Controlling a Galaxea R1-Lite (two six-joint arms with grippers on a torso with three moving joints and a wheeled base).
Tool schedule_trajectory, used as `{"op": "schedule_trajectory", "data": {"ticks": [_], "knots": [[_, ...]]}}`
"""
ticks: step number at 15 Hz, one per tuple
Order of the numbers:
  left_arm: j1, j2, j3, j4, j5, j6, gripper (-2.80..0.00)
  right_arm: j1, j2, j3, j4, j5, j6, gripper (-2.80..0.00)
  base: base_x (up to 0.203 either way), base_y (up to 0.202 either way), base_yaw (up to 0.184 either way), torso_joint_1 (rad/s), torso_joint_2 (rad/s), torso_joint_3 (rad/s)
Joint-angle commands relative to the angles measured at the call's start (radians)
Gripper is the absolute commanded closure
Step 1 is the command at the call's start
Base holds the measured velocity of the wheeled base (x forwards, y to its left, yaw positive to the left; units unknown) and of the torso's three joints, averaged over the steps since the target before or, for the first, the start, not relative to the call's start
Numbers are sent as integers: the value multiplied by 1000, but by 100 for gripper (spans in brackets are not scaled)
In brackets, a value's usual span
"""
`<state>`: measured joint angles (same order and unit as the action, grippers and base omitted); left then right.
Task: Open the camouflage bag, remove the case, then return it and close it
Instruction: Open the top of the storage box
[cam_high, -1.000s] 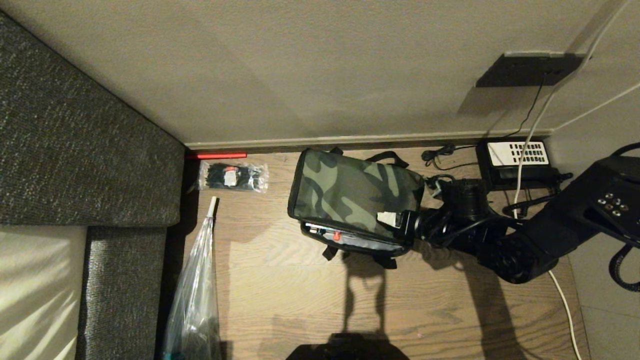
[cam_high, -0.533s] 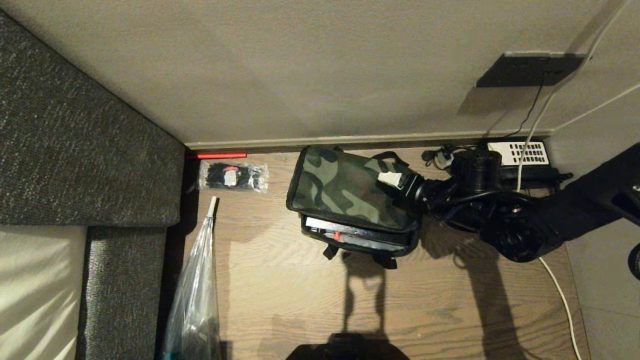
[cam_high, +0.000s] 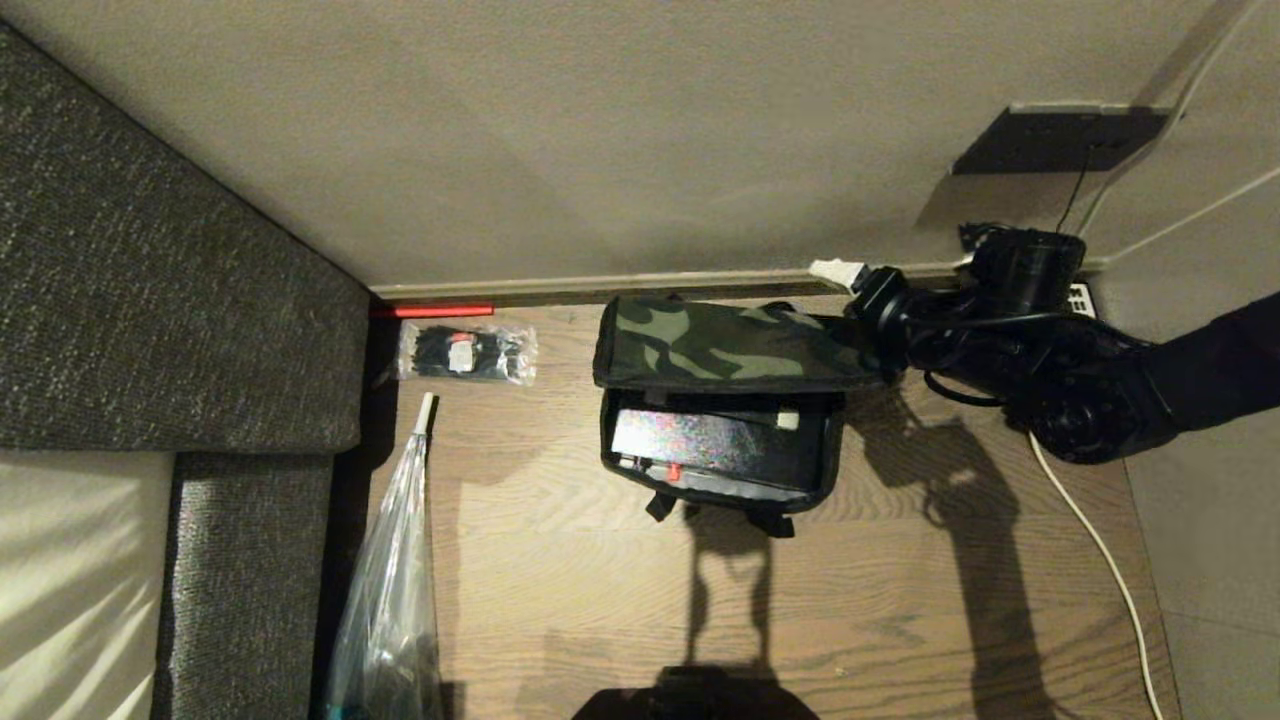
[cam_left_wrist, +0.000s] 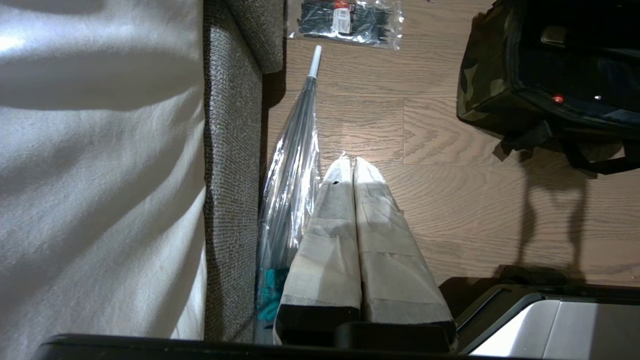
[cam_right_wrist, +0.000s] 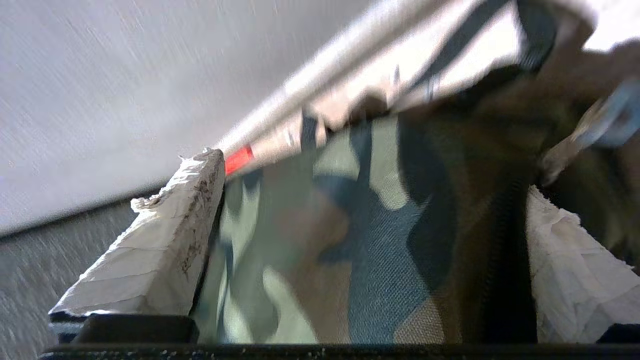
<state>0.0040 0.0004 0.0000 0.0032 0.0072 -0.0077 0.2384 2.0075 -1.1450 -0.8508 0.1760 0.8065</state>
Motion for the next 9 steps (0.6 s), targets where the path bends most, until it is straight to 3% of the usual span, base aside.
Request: {"op": "schedule_trajectory", "data": {"ticks": [1, 9], "knots": [[1, 0, 3, 0, 1, 0, 0, -16, -13, -27, -17, 0, 3, -280, 0, 0, 0, 0, 0, 0], [1, -2, 3, 0, 1, -1, 0, -30, -35, -45, -33, 13, 3, -280, 0, 0, 0, 0, 0, 0]]}}
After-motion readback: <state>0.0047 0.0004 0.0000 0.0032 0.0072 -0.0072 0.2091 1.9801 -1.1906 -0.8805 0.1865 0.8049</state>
